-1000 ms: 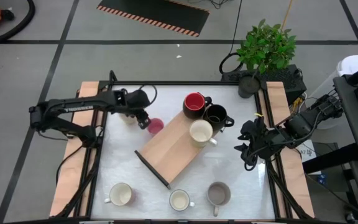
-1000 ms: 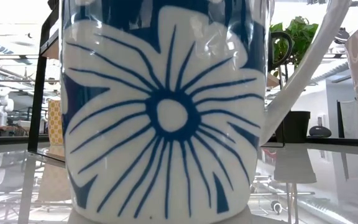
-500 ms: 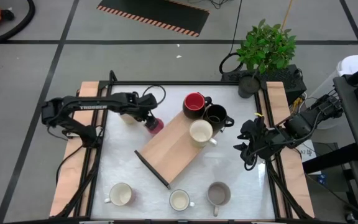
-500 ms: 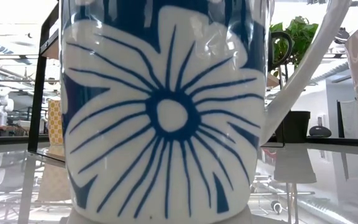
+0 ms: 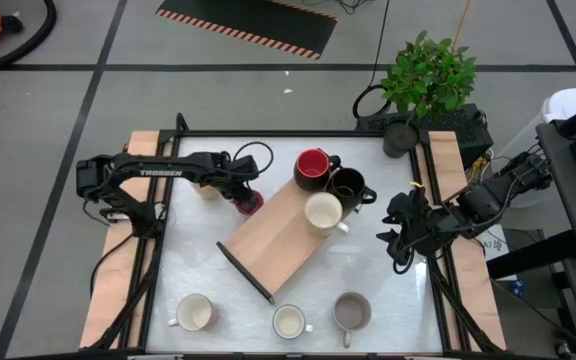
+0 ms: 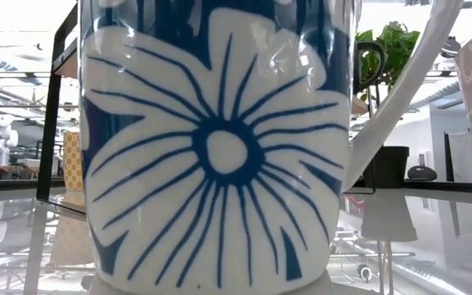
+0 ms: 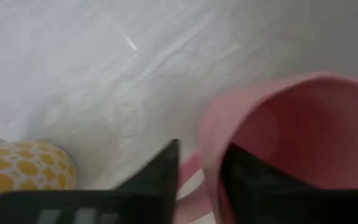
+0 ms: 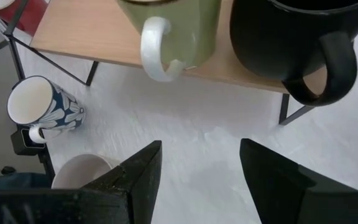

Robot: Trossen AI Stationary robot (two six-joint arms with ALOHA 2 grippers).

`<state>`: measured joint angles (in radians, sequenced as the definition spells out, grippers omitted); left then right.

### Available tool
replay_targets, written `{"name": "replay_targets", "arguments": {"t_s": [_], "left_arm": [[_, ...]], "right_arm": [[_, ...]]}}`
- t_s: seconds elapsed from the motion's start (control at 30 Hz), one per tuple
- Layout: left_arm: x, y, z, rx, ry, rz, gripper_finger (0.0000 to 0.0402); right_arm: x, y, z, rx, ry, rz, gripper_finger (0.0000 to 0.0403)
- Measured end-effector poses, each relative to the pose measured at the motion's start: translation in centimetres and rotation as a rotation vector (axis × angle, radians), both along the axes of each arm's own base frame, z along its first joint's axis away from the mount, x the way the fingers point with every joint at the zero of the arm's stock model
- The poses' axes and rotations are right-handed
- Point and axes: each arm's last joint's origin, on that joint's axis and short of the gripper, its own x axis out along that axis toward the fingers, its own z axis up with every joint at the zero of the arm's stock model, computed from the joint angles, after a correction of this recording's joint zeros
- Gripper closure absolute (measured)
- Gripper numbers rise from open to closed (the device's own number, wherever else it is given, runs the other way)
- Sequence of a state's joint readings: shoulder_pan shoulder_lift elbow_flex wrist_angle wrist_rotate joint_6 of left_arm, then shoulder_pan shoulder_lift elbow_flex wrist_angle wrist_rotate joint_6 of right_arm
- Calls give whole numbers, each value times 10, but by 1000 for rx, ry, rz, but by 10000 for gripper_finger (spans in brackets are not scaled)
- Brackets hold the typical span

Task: Place coffee mugs
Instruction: Put the pink mug on top of the shelf

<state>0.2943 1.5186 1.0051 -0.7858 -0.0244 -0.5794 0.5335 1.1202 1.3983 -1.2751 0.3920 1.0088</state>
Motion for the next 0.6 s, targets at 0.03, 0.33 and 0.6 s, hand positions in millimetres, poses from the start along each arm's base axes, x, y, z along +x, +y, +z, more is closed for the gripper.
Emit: {"name": "replay_targets", "arguments": {"t_s": [0.03,0.33,0.6], "left_arm": [[0,0,2,-1,-9,-1,341],[6,4,66,103,-38,14,381],[-5,14,146,152,-72,56,381]], "right_arm": [[0,0,0,-1,2,1,200],[0,-1,0,-17,-7,-6,200],[1,-1,1,-41,-29,-23,200]]}}
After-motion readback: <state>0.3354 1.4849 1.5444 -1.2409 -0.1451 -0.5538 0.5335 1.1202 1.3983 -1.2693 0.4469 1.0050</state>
